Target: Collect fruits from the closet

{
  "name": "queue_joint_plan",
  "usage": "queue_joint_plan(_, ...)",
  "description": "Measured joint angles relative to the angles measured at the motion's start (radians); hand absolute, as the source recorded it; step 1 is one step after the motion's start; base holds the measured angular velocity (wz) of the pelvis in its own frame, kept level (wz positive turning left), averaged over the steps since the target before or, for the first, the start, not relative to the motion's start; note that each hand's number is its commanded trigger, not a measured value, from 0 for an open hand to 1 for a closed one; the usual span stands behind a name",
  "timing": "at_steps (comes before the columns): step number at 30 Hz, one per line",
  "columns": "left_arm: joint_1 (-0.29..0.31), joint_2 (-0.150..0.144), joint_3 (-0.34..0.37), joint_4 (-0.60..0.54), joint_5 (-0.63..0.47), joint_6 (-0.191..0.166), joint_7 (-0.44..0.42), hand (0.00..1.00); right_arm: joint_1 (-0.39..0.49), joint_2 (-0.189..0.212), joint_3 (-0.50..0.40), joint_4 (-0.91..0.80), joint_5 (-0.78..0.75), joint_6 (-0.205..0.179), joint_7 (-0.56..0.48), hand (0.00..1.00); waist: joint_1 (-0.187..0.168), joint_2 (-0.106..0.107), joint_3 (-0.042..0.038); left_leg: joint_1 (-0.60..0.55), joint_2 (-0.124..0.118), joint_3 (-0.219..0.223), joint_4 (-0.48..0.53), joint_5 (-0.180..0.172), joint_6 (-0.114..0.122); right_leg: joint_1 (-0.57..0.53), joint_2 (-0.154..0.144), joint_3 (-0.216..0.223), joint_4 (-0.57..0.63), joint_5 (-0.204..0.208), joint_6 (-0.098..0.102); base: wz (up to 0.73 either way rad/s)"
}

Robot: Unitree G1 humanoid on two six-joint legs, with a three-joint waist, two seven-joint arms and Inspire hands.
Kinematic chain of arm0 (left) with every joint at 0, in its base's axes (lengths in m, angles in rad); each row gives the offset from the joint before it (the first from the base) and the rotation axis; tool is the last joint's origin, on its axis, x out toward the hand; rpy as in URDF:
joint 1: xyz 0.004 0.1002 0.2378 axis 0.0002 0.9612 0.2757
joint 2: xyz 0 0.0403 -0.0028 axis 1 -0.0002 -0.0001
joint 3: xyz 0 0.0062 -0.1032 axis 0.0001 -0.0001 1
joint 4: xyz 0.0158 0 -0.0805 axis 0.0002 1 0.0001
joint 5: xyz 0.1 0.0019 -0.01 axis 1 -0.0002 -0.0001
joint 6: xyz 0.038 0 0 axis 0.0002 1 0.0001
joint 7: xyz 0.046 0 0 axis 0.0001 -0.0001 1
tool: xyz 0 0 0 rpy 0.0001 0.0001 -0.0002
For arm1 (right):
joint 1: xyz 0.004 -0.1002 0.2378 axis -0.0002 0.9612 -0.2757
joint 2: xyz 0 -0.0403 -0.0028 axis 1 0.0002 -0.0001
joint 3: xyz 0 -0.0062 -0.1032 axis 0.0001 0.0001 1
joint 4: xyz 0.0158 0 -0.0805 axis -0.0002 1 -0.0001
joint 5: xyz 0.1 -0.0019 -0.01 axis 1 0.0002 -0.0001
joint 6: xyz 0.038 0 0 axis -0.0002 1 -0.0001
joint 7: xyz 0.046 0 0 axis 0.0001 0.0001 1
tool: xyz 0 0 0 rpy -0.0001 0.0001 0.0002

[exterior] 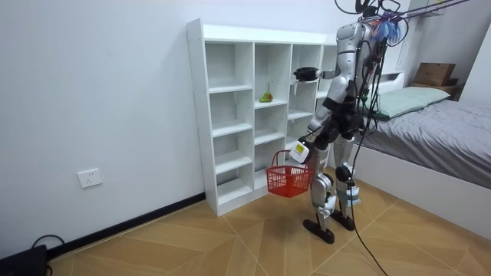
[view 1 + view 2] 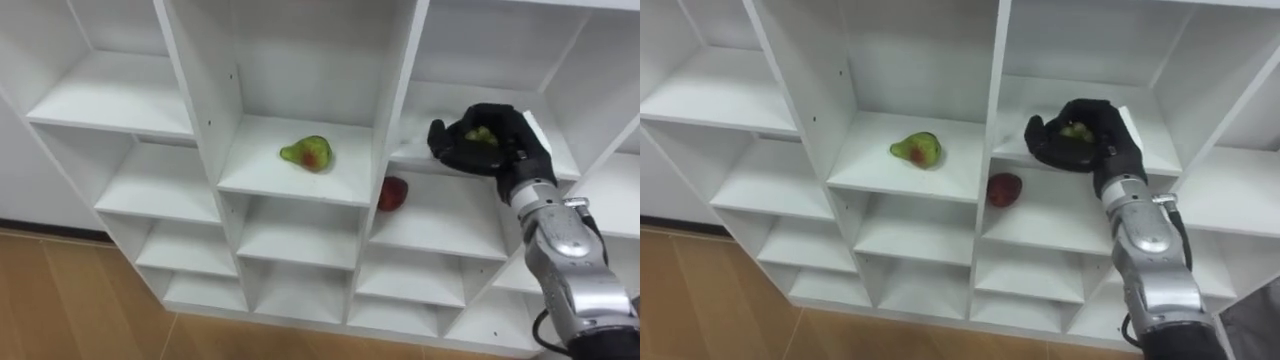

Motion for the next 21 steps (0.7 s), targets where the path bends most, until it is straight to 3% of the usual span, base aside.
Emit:
queue_joint_plan(6, -0.015, -0.009, -0.003, 0.000, -0.039, -0.008, 0.009, 1.00, 0.063, 0.048, 0.046, -0.127, 0.000, 0.010, 0.058, 1.00, -0.003, 0.006, -0.0026, 0.000, 0.001, 0.003, -0.011, 0.000, 0.000, -0.001, 0.000, -0.001, -0.001, 0.000, 0.000, 0.00)
queue_joint_plan(14, -0.054, -0.026, -0.007, -0.008, -0.046, -0.019, 0.015, 1.00, 0.124, 0.068, 0.099, -0.175, -0.008, 0.017, 0.113, 1.00, 0.001, 0.002, -0.0045, -0.013, 0.001, 0.003, -0.005, 0.000, 0.000, -0.016, -0.001, 0.002, 0.001, 0.000, 0.000, -0.01)
queue_joint_plan(21, -0.102, -0.026, -0.092, -0.014, -0.053, -0.024, 0.012, 1.00, 0.144, 0.077, 0.168, -0.171, -0.066, 0.019, 0.161, 1.00, -0.005, 0.002, -0.0038, -0.032, 0.002, 0.015, 0.002, 0.000, 0.000, -0.037, 0.000, 0.006, 0.006, 0.001, -0.001, -0.01)
